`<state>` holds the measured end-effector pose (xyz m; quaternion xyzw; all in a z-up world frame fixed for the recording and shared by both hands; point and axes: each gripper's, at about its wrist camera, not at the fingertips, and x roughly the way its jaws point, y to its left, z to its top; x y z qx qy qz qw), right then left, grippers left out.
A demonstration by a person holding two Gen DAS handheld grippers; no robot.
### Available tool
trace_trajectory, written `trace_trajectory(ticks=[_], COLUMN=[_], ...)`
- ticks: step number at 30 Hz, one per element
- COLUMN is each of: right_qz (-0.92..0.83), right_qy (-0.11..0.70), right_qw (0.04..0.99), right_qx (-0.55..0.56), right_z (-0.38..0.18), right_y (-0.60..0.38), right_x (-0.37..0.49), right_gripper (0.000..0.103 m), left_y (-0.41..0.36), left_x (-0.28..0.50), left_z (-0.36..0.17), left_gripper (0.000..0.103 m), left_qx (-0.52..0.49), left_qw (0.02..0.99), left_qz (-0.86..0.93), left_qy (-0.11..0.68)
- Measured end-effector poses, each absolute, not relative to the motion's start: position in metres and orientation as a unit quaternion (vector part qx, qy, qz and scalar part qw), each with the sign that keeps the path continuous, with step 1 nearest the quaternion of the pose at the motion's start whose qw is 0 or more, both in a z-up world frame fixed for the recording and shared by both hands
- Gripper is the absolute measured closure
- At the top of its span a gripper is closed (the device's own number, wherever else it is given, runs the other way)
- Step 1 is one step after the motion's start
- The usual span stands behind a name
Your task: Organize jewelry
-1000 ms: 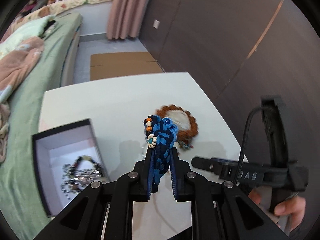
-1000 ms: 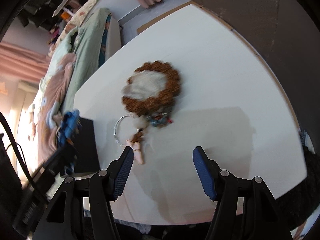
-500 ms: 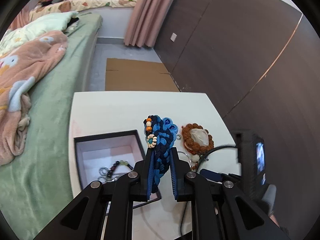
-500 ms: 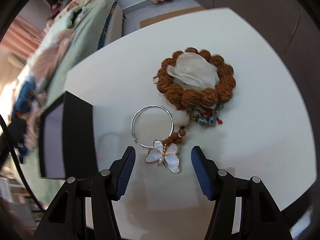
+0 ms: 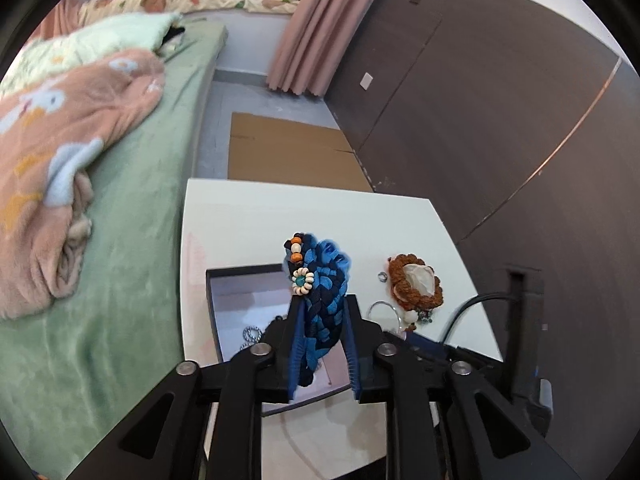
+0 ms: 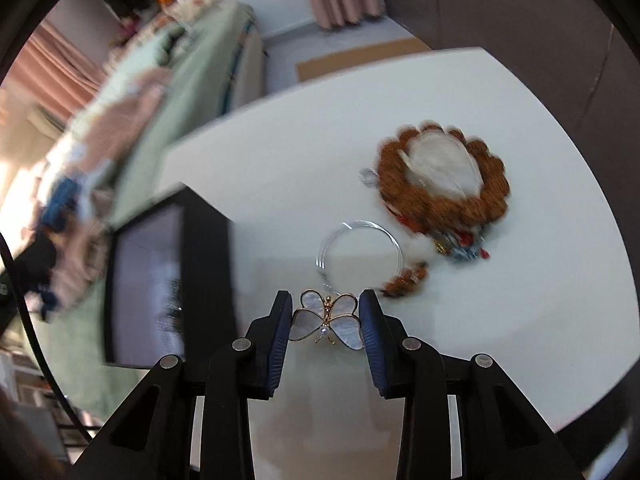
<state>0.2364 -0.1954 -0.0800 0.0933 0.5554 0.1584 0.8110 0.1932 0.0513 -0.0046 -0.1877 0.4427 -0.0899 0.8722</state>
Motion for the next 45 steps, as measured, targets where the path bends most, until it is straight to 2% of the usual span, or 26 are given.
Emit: trace_trajectory(ticks=[1,3,6,12,19,22,23,45], right_qz=[0.165,0.185,0.217,0.291,0.336,0.338,0.325,0.182], right_qy=[0.548,0.533,0.509,0.444,0.431,0.446,0.443,0.466], right_qw=[0.814,0.817,0.82,0.827,0.811,0.801,0.808,0.836], right_qx=[0.098,0.117,0.147,0.185,0.208,0.215,0.215,0.226], right_z=[-0.076,-0.068,-0.057,-0.03,-0.025,-0.027,-0.028,-0.035], right_y=[-0.196,-0.197,-0.197,-0.173,-0.143,-0.146,-0.148,-0.264], right_x=[0.235,0.233,0.229,0.226,0.231,0.23,0.231,0.238], right_gripper=[0.068,0.068,0.067,0.067,0.066,0.032,0.03,0.03], left_y=[0.055,0.062,0.076,0.096,0.107,0.11,0.11,0.003], left_x=[0.194,0.193,0.188,0.188,0.19,0.187,0.187,0.208], left_z=[-0.006,-0.008,-0.003,0.003,0.003,0.004,0.004,-0.007], left_gripper=[0.065,0.036,0.024,0.022,0.022,0.022,0.022,0.022], left_qx=[-0.194,-0.207,-0.229,-0.255,-0.253,-0.258,-0.257,-0.167], left_qw=[0.87,0.868,0.873,0.874,0.878,0.88,0.881,0.883], left_qz=[-0.087,-0.078,-0.068,-0.055,-0.034,-0.032,-0.032,-0.112], left_qy=[0.445,0.445,0.425,0.41,0.406,0.398,0.397,0.424])
